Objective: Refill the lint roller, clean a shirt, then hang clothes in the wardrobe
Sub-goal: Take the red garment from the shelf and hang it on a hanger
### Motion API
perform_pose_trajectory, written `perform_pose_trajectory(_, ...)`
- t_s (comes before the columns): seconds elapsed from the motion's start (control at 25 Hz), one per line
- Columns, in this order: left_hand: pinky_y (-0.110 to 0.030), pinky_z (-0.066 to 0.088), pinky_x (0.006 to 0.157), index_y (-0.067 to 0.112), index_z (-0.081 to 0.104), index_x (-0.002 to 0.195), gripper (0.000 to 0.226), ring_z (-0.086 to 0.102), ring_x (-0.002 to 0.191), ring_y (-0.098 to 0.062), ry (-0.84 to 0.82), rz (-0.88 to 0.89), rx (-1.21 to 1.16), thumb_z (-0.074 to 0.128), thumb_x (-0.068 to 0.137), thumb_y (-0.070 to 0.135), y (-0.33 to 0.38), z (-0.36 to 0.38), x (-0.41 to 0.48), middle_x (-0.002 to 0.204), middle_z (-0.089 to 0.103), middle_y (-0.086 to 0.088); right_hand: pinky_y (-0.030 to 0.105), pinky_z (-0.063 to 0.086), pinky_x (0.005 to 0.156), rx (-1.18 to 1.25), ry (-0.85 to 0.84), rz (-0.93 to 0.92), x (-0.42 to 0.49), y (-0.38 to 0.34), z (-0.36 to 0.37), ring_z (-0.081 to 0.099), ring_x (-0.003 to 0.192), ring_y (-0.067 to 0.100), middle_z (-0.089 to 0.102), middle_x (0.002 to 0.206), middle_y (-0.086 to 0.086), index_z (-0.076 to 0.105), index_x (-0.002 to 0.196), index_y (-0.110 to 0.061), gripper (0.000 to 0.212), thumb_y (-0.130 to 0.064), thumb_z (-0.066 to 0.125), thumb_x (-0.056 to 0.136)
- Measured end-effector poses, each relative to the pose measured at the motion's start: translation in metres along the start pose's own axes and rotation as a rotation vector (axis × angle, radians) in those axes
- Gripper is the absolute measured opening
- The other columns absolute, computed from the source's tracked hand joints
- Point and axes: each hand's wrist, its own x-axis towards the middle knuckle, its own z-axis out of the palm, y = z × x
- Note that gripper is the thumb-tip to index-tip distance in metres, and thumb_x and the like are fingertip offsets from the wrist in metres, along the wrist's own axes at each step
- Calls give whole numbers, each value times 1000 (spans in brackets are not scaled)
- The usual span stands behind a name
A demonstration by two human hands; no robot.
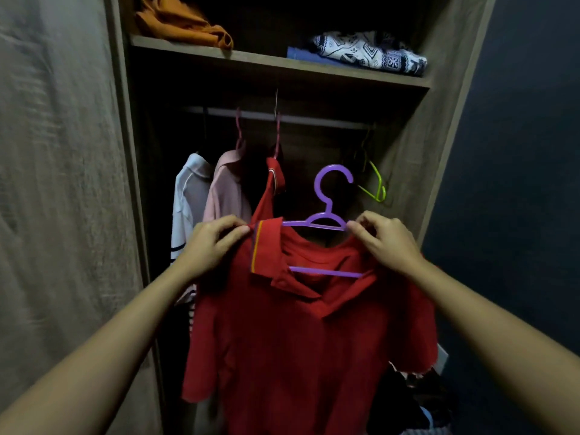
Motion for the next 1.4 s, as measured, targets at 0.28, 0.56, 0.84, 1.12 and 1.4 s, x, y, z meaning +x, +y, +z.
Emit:
perform_pose_trajectory(0.28, -6, 35, 59, 31, 54, 74, 20, 50, 61, 12, 130, -73, -53, 53, 93, 23, -12, -5, -11, 70, 59, 26, 21, 39, 92, 406, -466, -22, 2, 42, -13, 55, 106, 10, 60, 114, -1, 52, 111, -32, 24, -17, 52, 92)
perform_pose_trajectory(0.56, -5, 37, 64, 27, 49, 78, 18, 49, 64, 12, 153, -159, -175, 52, 95, 21, -10, -11, -13, 70, 57, 15, 8, 43, 77, 473, -316, 33, -5, 46, 3, 56, 80, -13, 62, 94, -10, 56, 97, -29, 16, -16, 47, 95)
perform_pose_trajectory(0.84, -15, 42, 64, 48, 64, 83, 23, 56, 66, 3, 65, -77, 27, 58, 67, 64, -27, -25, -15, 84, 65, 24, 6, 44, 78, 548, -383, -36, 5, 22, -6, 58, 85, -13, 62, 99, -9, 56, 111, -22, 30, 0, 54, 89)
perform_pose_trajectory(1.12, -28, 47, 82, 27, 72, 104, 48, 67, 91, -15, 207, -55, 104, 58, 73, 61, -28, -43, -4, 98, 73, 5, 8, 45, 79, 476, -448, -32, 15, 14, -9, 59, 83, -9, 66, 102, -4, 61, 110, -22, 21, -16, 50, 94)
perform_pose_trajectory(1.4, -42, 34, 91, 27, 62, 117, 27, 51, 110, -25, 546, 447, 698, 59, 90, 34, -12, -25, -3, 126, 62, -8, 5, 45, 65, 618, -167, 31, 23, 7, -7, 58, 64, -12, 62, 83, -4, 58, 108, -10, 17, -10, 47, 95)
